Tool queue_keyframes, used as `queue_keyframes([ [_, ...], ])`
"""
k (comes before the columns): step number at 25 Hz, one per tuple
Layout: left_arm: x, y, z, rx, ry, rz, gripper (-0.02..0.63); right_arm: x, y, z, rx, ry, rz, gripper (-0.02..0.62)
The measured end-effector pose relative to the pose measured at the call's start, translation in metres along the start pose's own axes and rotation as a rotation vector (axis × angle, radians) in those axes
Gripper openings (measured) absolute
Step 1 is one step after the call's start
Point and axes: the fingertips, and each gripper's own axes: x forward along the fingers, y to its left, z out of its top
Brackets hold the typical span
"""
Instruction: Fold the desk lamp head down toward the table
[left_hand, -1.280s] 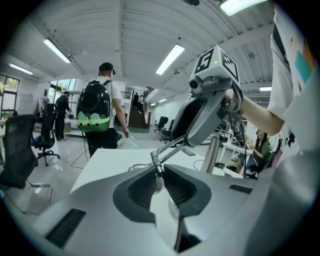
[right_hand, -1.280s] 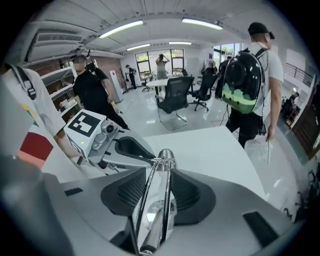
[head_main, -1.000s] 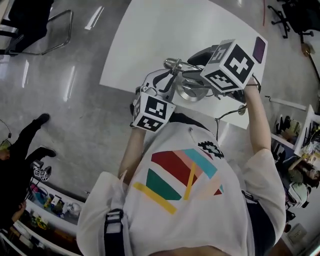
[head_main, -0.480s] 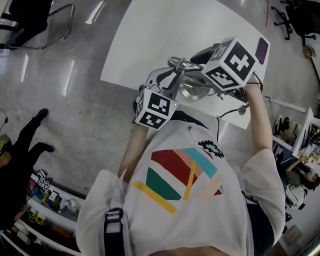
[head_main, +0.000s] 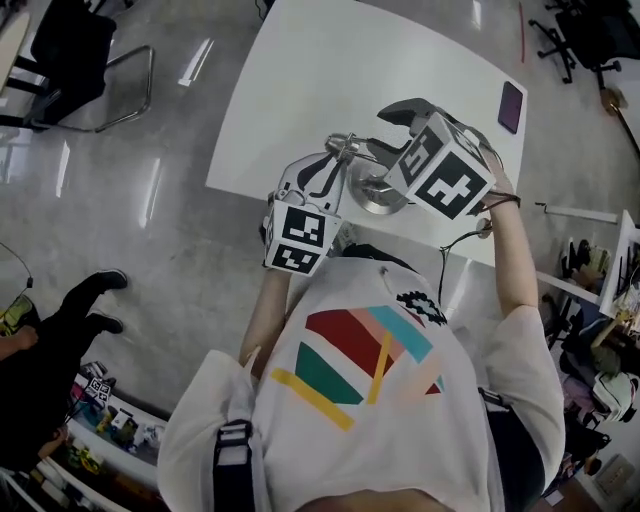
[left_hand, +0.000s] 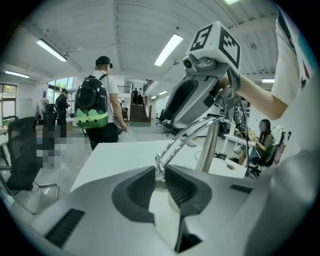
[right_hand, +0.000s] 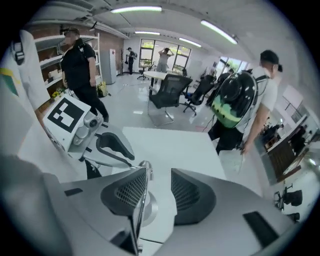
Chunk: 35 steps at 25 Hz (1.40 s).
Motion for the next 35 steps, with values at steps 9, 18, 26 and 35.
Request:
queue_keyframes([
  [9,-0.049,0.013,0.14,0.031,-0.354,-0.007,0.103,-0.114,-0.031,-0.008,0.444,-0.524,-0.153,0.158],
  [18,-0.023,-0.068,0.238,0.062,-0.469,-0.124,0.101,-0.224,-0.046,-0.125,0.929,-1.046,-0.564,0.158],
  [26,0.006,-0.136,0.243,0.08,-0.435,-0.215,0.101,-0.239,-0.029,-0.151,0.876,-1.05,-0.656,0.158],
  [35,-0.002,-0.133,0.239,0.089,-0.433,-0.243,0.101,-0.228,-0.023,-0.129,0.789,-0.988,-0.682,0.156],
])
